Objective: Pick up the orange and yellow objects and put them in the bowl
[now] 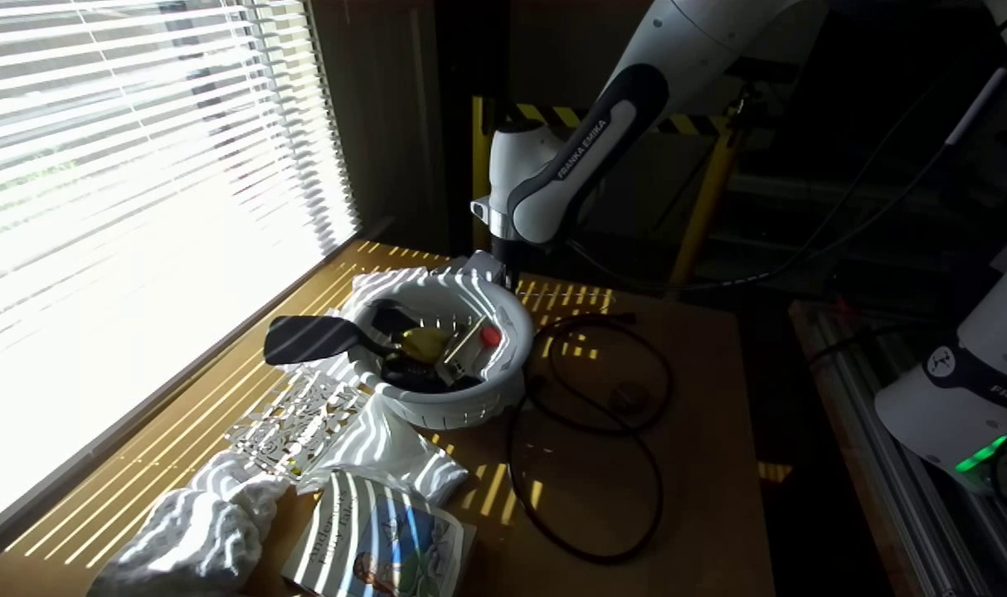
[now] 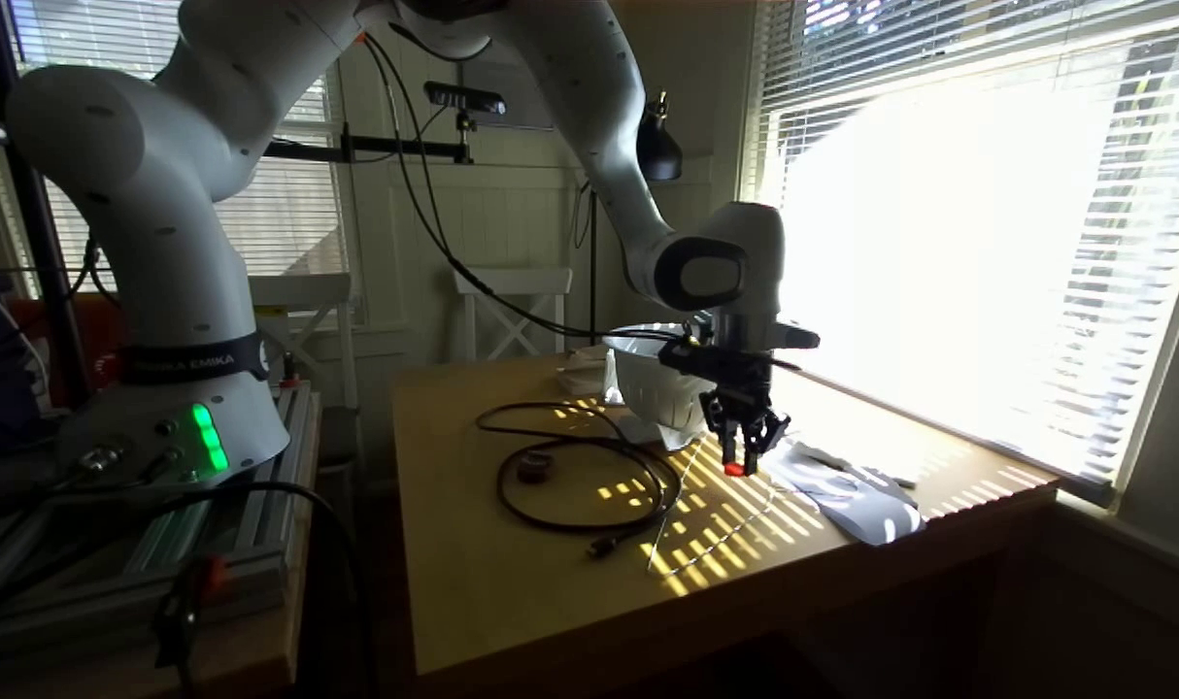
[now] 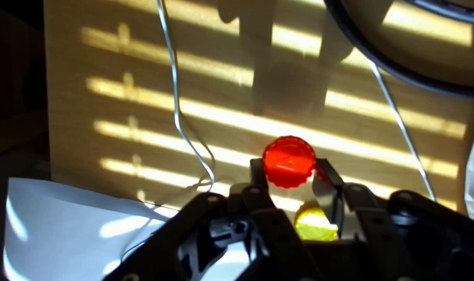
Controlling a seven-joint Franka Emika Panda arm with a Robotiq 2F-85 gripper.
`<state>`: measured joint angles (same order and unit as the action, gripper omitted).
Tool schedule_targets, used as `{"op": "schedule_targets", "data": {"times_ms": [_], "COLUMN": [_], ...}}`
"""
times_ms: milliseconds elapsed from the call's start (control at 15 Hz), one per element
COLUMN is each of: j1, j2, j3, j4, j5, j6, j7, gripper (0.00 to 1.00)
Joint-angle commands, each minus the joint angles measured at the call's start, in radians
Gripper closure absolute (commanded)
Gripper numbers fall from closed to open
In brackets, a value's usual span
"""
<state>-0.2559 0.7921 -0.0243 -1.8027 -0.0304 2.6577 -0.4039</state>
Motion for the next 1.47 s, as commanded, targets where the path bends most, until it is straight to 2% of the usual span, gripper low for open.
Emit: {"op": "schedule_targets", "data": {"times_ms": [0,200,400,533,667,800,867,933,1000,1067,1200,1333,1400], "j1": [-0.112,-0.292,-0.430,-0.477,-0.454,-0.392,-0.346,-0.307,-0.279,-0.248,-0.220,-0.185,-0.161], "j2": [-0.190,-0.282,-0.368,-0.391,-0.386,-0.384,-0.357,-0.343,-0.341,-0.342,-0.364,-0.367,-0.349], "j3": [0.079,0.264,0.449,0.557,0.599,0.589,0.566,0.535,0.496,0.447,0.335,0.217,0.163], "j4": [-0.231,-0.318,-0.356,-0.328,-0.274,-0.217,-0.161,-0.120,-0.088,-0.062,-0.074,-0.102,-0.102], "j5": [0.040,0.051,0.058,0.095,0.137,0.161,0.165,0.171,0.177,0.190,0.250,0.267,0.250], "j6": [0.223,0.337,0.309,0.231,0.146,0.040,-0.031,-0.106,-0.188,-0.263,-0.314,-0.302,-0.290], "j7": [-0.060,-0.233,-0.393,-0.487,-0.574,-0.643,-0.665,-0.688,-0.727,-0.765,-0.758,-0.689,-0.653], "gripper": [0.90,0.90,0.90,0.90,0.90,0.90,0.82,0.40,0.39,0.32,0.18,0.04,0.01]}}
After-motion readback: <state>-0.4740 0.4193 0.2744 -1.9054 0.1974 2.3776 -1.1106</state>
